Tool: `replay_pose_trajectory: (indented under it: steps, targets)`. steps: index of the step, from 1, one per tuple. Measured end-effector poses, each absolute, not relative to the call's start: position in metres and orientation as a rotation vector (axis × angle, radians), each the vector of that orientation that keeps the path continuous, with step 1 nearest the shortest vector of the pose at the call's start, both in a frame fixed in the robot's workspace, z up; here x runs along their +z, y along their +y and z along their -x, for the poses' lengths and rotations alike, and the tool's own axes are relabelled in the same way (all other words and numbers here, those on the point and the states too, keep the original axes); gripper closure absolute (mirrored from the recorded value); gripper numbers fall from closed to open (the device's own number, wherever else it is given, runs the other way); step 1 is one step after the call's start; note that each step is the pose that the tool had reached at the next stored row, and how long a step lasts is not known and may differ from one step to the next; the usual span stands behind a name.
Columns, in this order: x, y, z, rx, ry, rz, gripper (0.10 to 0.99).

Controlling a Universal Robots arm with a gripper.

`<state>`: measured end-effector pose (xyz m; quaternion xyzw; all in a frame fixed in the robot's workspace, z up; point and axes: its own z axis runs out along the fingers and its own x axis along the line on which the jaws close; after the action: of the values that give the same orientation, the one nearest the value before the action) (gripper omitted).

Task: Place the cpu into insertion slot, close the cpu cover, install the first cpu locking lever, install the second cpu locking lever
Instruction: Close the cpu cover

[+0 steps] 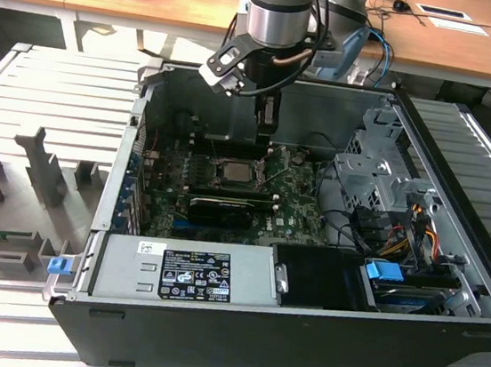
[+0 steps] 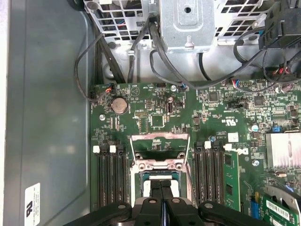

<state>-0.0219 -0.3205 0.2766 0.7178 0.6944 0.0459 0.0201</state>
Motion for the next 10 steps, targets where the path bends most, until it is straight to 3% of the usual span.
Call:
replay_pose_trajectory:
  steps: [10]
  targets:
    - [0.2768,-0.3204,0.0161,0.142,2.154,-2.227,0.980]
